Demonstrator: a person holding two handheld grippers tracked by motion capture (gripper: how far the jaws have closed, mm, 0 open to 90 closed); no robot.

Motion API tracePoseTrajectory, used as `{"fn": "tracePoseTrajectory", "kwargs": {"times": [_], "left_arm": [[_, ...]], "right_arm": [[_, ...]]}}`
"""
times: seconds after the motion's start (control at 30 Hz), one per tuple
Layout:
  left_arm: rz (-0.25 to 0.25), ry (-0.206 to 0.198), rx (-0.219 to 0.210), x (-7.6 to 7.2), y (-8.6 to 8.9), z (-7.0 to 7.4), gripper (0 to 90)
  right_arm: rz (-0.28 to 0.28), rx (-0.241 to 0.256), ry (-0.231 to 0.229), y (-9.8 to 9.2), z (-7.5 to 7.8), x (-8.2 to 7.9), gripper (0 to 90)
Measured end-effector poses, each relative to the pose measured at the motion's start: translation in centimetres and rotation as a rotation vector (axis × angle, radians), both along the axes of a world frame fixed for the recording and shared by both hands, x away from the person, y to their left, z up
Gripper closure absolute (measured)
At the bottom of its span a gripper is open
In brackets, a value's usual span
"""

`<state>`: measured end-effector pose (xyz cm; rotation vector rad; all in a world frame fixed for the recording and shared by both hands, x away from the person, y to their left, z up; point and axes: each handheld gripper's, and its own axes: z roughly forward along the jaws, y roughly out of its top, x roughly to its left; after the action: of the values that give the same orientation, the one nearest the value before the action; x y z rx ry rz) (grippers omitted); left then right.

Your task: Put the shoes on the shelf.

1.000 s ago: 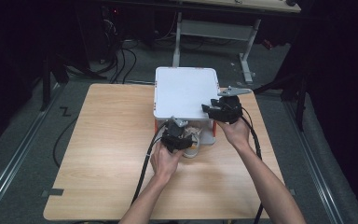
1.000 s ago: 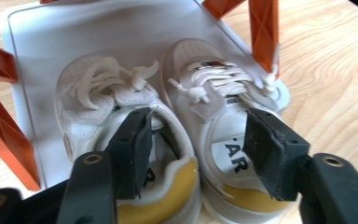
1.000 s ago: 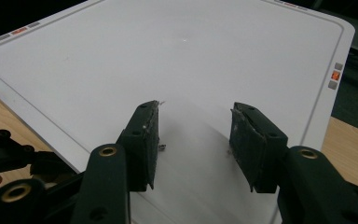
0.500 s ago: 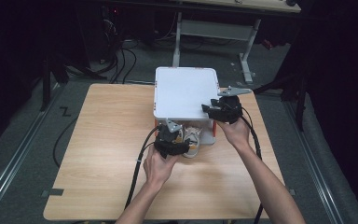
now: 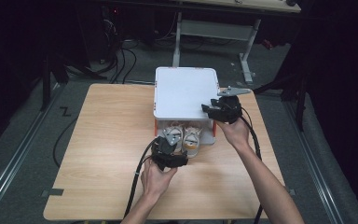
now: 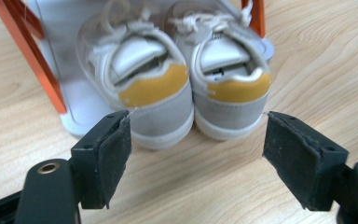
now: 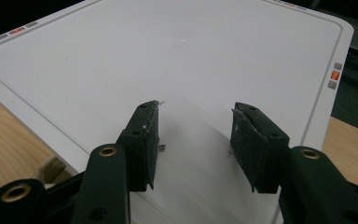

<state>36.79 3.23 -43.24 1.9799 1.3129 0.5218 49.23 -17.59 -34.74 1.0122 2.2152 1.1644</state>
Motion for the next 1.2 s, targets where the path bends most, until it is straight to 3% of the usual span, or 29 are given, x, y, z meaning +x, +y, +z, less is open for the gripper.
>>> {"fn": "tracePoseTrajectory", "kwargs": {"times": [0.27,0.4,0.67,0.9,1.2], "left_arm": [[0.028,0.066,0.042,1.0,-1.3,-1.8,20.3],[0.052,0.078,0.050,1.6,-1.8,-2.4,21.1],[0.090,0.065,0.047,2.3,-2.3,-2.6,23.3],[0.124,0.034,-0.010,3.4,-2.4,-3.0,25.0],[0.164,-0.007,-0.028,4.8,-2.8,-3.5,26.6]], "right_arm": [[-0.003,-0.002,-0.001,0.0,0.0,0.0,51.8],[-0.003,-0.001,0.000,0.0,0.0,0.0,51.7],[-0.005,-0.002,-0.002,0.1,0.0,-0.1,51.8],[-0.005,-0.002,-0.001,0.0,0.0,-0.1,51.8],[-0.005,-0.002,-0.002,0.0,0.0,-0.1,51.8]]}}
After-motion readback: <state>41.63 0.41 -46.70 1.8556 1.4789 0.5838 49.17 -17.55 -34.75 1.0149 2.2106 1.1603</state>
